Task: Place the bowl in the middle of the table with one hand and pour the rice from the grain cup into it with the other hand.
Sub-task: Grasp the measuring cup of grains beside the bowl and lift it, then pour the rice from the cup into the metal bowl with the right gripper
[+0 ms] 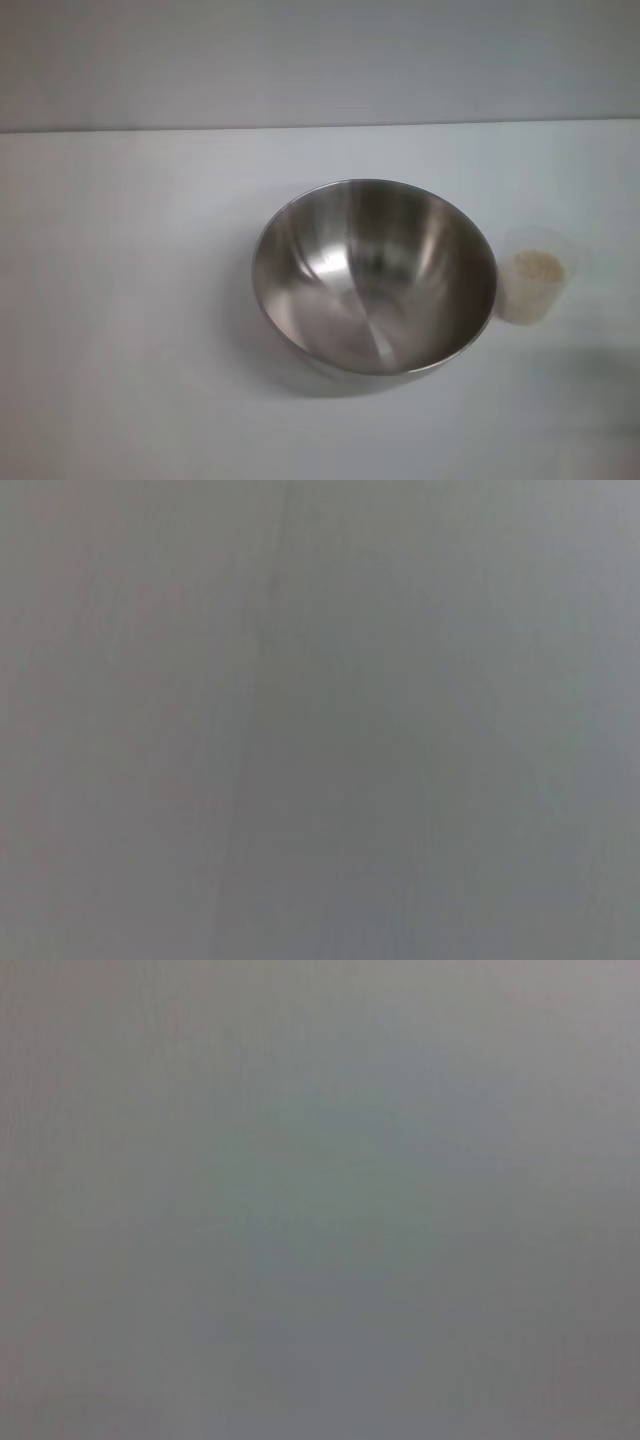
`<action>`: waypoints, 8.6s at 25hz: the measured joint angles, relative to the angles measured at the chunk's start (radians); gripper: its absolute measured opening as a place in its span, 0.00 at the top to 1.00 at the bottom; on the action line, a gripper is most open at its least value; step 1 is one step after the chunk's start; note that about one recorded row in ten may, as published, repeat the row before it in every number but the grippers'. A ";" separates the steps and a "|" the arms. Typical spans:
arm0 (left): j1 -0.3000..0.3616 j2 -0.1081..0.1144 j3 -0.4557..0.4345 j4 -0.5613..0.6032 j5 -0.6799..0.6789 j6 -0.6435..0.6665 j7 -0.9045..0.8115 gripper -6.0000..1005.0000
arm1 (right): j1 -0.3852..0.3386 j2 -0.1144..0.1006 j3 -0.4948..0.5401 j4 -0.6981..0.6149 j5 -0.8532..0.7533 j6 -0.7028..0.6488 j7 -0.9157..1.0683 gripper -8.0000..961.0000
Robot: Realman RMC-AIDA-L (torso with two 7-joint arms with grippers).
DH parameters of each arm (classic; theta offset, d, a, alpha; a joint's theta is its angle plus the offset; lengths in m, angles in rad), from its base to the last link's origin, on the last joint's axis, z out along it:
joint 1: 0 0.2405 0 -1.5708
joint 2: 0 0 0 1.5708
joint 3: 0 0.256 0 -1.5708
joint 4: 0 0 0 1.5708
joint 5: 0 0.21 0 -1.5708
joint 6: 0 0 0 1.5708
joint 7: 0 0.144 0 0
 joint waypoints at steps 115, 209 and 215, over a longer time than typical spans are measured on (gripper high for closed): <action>-0.040 -0.005 -0.017 0.036 -0.002 0.094 -0.006 0.50 | 0.197 -0.003 -0.237 0.035 -0.002 0.597 -0.137 0.89; -0.028 -0.008 -0.012 0.057 -0.005 0.149 -0.035 0.46 | 0.411 0.003 -0.263 0.057 -0.369 0.269 -1.934 0.98; -0.028 -0.008 -0.014 0.059 -0.005 0.147 -0.035 0.46 | 0.418 0.003 -0.263 0.055 -0.396 0.270 -2.072 0.98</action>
